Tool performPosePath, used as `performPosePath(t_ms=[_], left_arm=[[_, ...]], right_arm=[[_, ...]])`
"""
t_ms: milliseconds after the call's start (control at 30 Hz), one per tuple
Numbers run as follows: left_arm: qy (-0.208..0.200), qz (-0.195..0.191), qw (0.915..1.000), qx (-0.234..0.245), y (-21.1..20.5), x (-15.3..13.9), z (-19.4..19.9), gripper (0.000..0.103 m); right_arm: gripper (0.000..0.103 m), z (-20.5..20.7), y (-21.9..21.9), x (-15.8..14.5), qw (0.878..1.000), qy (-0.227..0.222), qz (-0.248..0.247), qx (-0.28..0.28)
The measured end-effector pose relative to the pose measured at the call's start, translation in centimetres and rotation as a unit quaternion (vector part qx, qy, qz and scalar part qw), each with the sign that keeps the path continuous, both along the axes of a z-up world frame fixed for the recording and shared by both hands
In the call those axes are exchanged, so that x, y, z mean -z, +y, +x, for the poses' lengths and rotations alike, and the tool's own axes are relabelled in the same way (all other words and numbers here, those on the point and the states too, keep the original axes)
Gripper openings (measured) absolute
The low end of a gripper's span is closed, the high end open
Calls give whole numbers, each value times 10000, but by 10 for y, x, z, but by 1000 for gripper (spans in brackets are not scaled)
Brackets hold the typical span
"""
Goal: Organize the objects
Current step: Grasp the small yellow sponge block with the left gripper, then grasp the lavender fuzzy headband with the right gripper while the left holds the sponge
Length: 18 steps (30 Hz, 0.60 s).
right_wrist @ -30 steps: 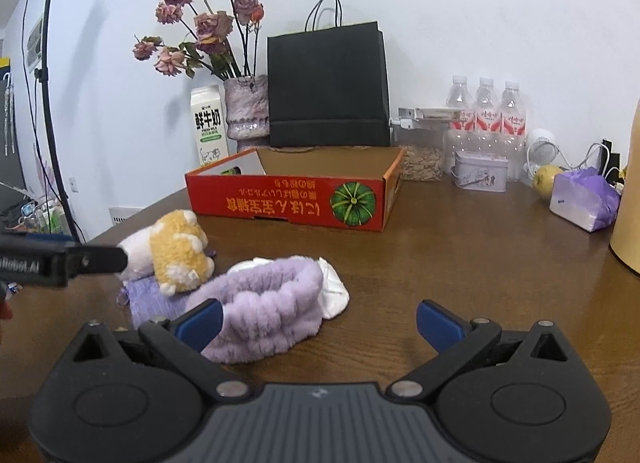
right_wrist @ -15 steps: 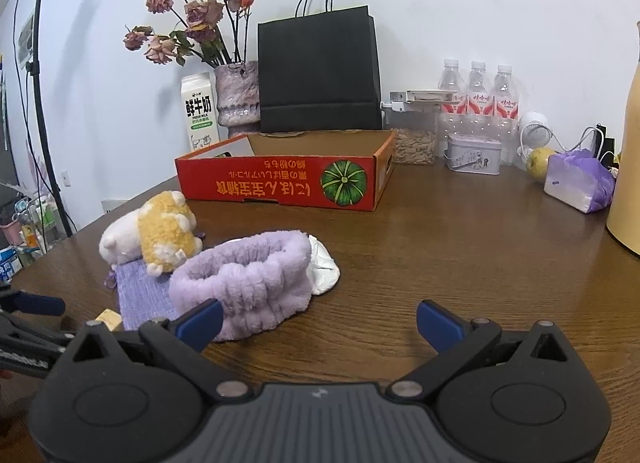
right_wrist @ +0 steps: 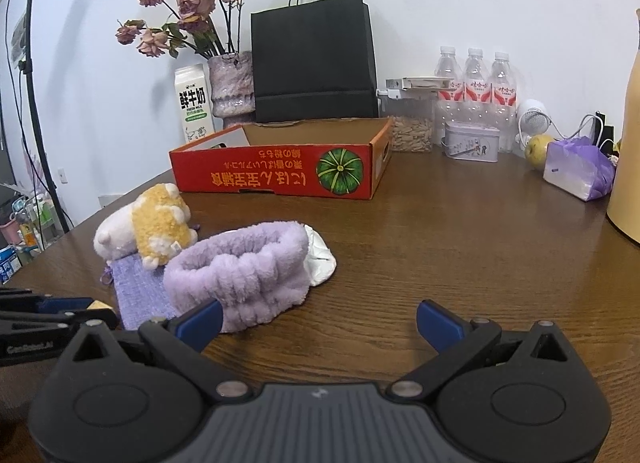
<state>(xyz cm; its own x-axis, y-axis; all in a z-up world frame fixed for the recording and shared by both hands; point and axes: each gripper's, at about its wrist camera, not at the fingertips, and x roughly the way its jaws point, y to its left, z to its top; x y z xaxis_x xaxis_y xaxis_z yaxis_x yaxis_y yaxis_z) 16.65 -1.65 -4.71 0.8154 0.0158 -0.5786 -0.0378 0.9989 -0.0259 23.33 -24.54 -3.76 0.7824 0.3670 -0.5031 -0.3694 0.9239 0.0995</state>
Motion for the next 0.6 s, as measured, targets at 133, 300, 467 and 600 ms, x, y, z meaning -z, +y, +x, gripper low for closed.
performPosePath(t_ms=[133, 300, 467, 600], left_arm=[[-259, -20, 9996, -82, 8, -11, -8, 31], [-553, 37, 9983, -174, 19, -25, -5, 31], [-817, 176, 9962, -228, 27, -39, 11, 31], [-1018, 254, 9934, -469, 33, -40, 21, 31]], right_arm=[[103, 1, 0, 0, 10000, 33, -11, 35], [103, 3, 1, 1, 9999, 85, -56, 66], [103, 3, 1, 2, 9998, 79, -97, 149], [103, 3, 1, 2, 9997, 53, -136, 201]])
